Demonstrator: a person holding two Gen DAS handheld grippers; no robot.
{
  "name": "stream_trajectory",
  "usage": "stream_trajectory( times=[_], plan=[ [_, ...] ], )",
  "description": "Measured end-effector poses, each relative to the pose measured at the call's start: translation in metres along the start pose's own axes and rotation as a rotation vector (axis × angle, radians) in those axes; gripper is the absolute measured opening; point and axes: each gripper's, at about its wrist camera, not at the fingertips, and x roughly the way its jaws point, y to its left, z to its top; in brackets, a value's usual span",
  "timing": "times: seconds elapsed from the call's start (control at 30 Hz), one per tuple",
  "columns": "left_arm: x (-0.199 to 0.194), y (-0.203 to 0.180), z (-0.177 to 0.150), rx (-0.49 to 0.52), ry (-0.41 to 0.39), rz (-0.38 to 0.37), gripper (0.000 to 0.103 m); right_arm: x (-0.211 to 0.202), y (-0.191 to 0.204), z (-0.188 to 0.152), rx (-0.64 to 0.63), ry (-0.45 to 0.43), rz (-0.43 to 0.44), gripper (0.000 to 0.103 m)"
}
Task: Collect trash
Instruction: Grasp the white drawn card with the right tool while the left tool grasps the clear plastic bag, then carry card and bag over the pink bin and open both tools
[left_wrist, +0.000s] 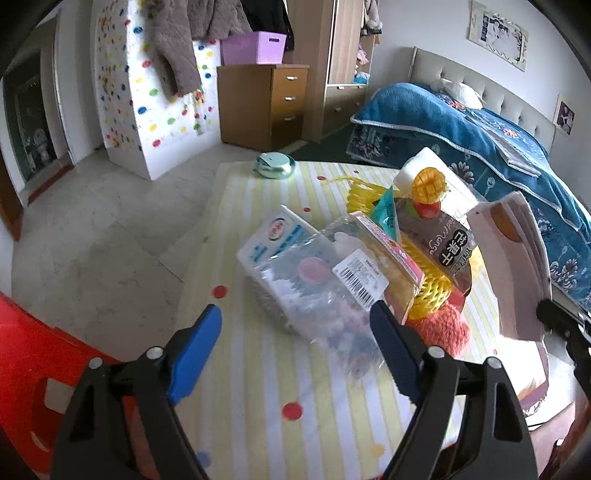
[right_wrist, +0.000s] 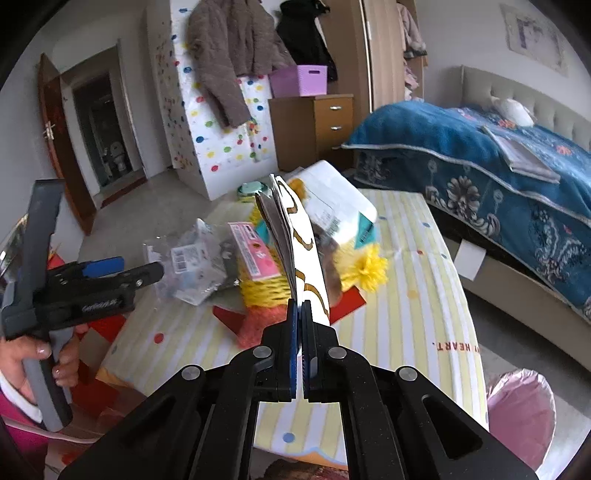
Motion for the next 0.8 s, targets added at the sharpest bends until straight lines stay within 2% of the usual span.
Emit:
stream_trajectory(
  times=[0.1,0.17,0.2,0.33,0.53,0.7,0.8],
  plan=[
    [0.013,-0.003,0.003,-0.013,0.018,-0.035,0.068,0.003,-0.002,-0.002,0.006,0.01,0.001,0.001],
    [0.018,-0.003,0.003,-0.032,0.03,-0.083,0.052,0.005,-0.003,-0.004,0.009,0.015,0.007,0.001],
    [0.018,-0.003,0.003,-0.041,0.031,-0.103,0.048,0.005,-0.004,-0.005,0.011,0.017,0.009,0.001],
    [0.006,-0.008,0.0,-0.03,0.006,-0.143,0.015,0.0,-0.002,-0.005,0.017,0.01,0.019,0.001],
    [-0.038,-0.021,-0.005,0.044,-0.112,-0.1,0.002,-0.021,0.002,-0.006,0.03,-0.02,0.031,0.001],
    [-0.087,-0.033,-0.01,0.118,-0.252,-0.018,0.002,-0.045,0.002,-0.008,0.044,-0.06,0.031,0.001],
    [-0.108,-0.037,-0.011,0.13,-0.305,0.005,0.002,-0.057,-0.004,-0.011,0.062,-0.077,0.029,0.001]
  ],
)
